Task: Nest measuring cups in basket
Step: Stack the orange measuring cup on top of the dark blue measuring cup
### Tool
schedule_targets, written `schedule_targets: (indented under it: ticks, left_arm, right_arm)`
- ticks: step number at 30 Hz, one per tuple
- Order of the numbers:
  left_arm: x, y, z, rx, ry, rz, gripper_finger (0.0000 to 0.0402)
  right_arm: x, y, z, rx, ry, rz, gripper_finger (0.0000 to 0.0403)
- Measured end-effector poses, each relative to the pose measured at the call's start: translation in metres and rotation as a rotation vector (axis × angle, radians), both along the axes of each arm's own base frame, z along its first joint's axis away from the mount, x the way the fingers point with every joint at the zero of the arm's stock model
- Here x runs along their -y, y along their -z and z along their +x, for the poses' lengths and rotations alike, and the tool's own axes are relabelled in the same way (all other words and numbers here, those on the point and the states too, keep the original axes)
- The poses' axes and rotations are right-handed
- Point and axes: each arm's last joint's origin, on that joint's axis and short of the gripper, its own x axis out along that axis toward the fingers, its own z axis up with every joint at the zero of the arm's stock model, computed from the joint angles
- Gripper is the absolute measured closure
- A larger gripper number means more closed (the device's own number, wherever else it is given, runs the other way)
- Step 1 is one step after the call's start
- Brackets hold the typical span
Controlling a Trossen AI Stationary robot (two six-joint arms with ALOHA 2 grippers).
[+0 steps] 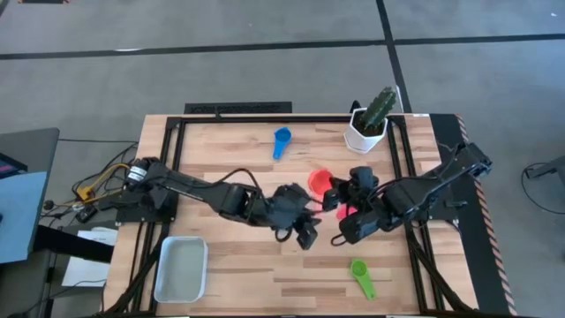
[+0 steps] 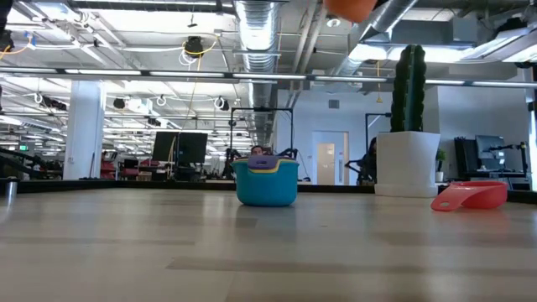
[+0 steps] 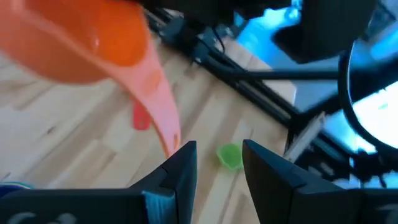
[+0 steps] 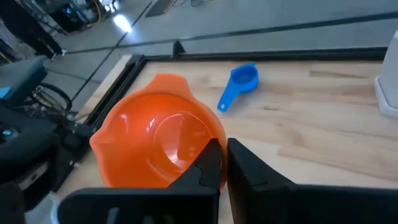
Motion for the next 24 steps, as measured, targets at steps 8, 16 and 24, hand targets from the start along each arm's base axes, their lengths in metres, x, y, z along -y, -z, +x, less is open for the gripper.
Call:
schedule_targets:
  ticks: [8,16,24]
  left_arm:
    - [-0.021,0.0,0.005,0.014,-0.12,-0.031,0.0286]
    - [-0.02,-0.003,0.006,0.03,-0.06,-0.006,0.0288]
    - [-0.023,-0.005,0.008,0.056,-0.059,0.019,0.0328]
  right_arm:
    - [0.002,-0.007,-0.01,0.001,-0.015,-0.021,0.0381]
    - [0.004,-0.017,-0.018,0.037,-0.019,-0.054,0.0379]
    - [0.0,-0.017,-0.012,0.062,-0.04,-0.025,0.0378]
